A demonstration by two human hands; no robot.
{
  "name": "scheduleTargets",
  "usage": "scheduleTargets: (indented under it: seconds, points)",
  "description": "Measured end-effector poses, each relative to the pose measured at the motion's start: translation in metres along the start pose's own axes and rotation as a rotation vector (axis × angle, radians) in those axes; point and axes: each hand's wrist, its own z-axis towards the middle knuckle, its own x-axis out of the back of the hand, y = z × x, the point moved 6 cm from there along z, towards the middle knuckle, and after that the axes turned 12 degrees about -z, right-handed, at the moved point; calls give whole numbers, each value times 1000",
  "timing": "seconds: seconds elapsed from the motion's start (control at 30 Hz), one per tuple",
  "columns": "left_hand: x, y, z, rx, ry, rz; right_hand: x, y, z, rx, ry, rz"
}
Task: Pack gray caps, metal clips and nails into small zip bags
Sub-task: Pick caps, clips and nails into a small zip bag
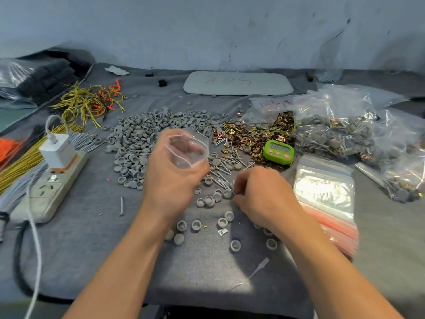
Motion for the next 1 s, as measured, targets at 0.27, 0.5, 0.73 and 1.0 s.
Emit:
scheduleTargets:
  seconds: [0.27,0.5,0.73,1.0]
  points:
    - [-18,-14,-9,-40,-169,616,20,9,2,-39,268,450]
    - [-27,-17,-10,-1,-249,558,27,-9,0,95,233,876]
    - [-21,-16,-6,29,-190,385,28,7,6,-8,302,970]
    - [-21,-17,-8,27,-203,384,25,-7,5,52,281,939]
